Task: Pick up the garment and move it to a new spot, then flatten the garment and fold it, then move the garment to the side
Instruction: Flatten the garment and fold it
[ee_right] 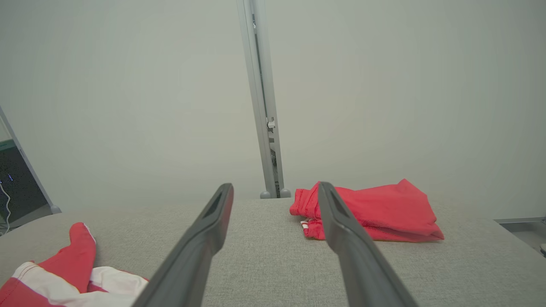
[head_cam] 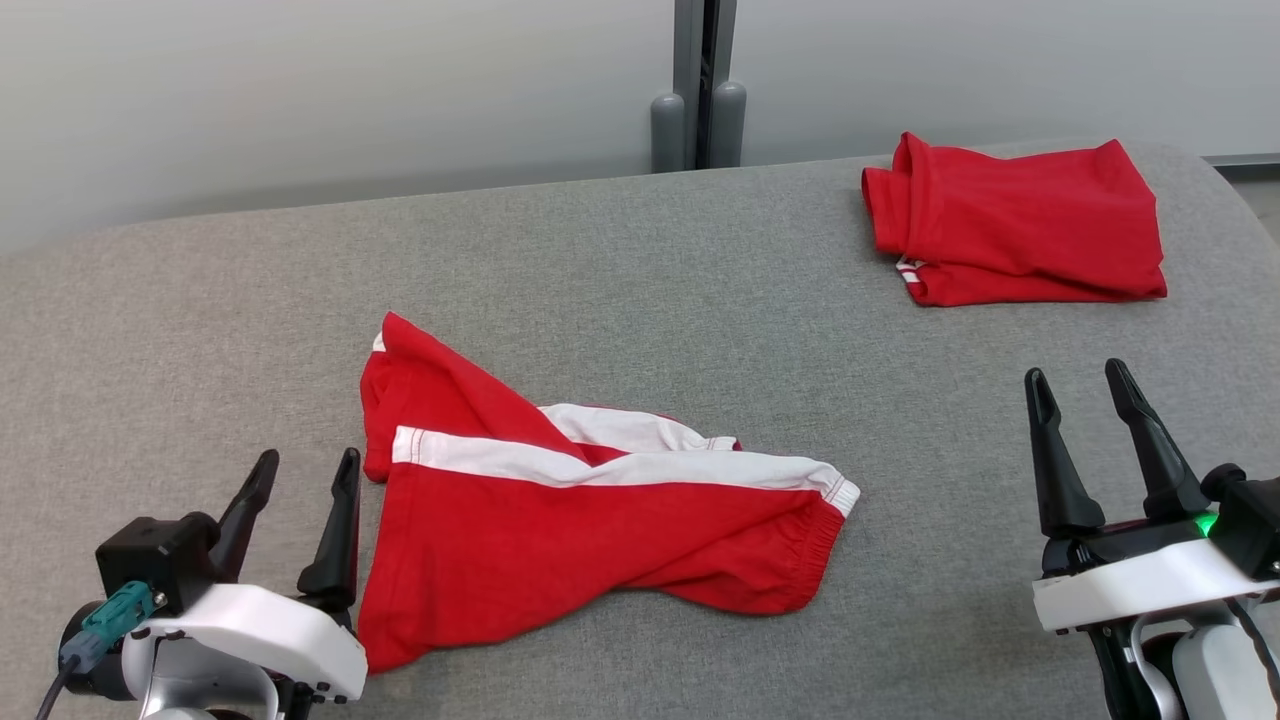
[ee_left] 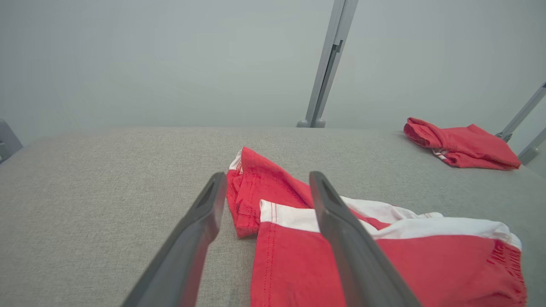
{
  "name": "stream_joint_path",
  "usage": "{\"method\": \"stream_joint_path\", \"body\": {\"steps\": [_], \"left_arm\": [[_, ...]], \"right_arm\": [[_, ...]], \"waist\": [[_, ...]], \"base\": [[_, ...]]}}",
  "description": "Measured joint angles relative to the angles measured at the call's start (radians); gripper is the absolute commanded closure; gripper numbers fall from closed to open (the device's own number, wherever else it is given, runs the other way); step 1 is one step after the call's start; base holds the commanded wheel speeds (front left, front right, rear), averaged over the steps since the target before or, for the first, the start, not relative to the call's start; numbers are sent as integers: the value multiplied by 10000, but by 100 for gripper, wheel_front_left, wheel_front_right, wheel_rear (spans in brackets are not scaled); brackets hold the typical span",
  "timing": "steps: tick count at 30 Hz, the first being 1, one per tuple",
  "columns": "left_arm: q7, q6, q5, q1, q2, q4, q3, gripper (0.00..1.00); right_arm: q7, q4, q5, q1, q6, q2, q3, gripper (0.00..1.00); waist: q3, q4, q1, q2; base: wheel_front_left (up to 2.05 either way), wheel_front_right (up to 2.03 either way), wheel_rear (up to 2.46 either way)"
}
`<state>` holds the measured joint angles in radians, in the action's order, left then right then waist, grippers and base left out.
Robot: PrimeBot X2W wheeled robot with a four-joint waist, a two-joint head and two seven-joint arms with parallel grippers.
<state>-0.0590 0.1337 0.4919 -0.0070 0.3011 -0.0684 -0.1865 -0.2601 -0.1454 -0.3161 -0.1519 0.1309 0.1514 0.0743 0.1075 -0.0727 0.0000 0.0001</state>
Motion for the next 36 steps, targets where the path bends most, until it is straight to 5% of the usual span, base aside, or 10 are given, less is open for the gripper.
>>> {"method": "stream_joint_path", "body": {"steps": [14,36], "left_arm": [[2725,-96,-173,-27,-468,562,458,0],[3208,-577,-596,-69,-974,1590,593,0]], "right_arm": [[0,52,0,-79,0,-56,272,0],[0,-169,-77,-26,0,-75,591,0]], "waist": [[-64,143,0,0],[-233,234,0,0]], "base": [[0,0,0],[0,0,0]]}}
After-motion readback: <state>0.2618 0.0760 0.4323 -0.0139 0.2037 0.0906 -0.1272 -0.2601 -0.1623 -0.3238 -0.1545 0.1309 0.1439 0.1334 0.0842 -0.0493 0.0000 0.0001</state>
